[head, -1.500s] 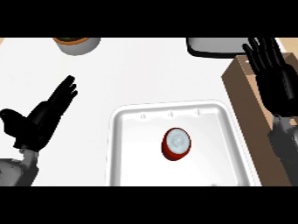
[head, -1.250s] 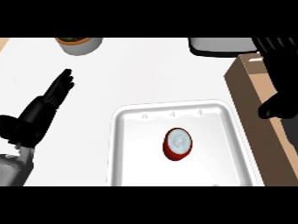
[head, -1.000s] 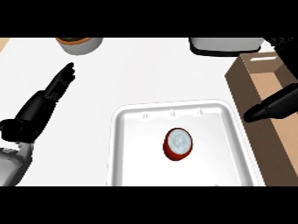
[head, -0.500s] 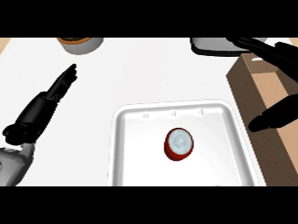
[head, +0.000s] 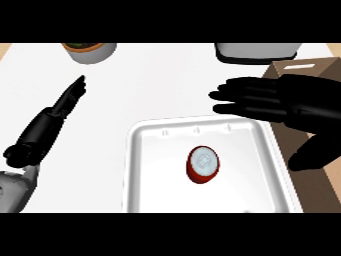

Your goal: Pick the can from the tray and place it in the cardboard box

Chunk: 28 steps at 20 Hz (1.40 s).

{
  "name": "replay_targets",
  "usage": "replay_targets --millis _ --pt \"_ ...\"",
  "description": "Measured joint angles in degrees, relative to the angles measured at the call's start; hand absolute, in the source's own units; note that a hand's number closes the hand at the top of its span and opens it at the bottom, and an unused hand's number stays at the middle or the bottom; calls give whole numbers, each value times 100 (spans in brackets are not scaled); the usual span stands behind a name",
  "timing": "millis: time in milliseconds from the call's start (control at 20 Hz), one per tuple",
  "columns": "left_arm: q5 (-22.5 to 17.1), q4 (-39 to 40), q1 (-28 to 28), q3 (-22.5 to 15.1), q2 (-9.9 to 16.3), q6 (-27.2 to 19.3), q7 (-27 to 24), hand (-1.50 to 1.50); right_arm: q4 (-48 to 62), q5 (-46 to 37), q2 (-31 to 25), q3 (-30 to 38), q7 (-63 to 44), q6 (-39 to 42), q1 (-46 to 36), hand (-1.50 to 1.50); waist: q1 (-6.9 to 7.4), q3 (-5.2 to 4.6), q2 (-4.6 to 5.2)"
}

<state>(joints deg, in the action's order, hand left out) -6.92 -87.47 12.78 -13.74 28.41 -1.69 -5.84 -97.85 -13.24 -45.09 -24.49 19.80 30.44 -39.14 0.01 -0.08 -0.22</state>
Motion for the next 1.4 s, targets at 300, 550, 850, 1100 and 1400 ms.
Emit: replay_targets --millis 300,550,850,1100,1400 --pt "43 26 -21 120 -3 124 -19 0 -1047 -541 159 -487 -1236 518 -62 -150 -26 0 -8" --pt "101 -27 1 211 -76 197 82 0 -1693 -763 467 -764 -2331 1085 67 -150 -26 1 -5" --pt "315 -55 -11 261 -296 247 111 0 -2024 -1061 1123 -991 -3258 1600 379 -150 -10 4 7" --pt "413 47 45 426 -407 423 108 0 -2119 -1736 1471 -1193 -3416 1664 730 -150 -1 6 16" --pt "575 24 23 588 -555 577 136 0 -1968 -2637 1904 -1457 -3348 1532 1025 -150 10 8 19"
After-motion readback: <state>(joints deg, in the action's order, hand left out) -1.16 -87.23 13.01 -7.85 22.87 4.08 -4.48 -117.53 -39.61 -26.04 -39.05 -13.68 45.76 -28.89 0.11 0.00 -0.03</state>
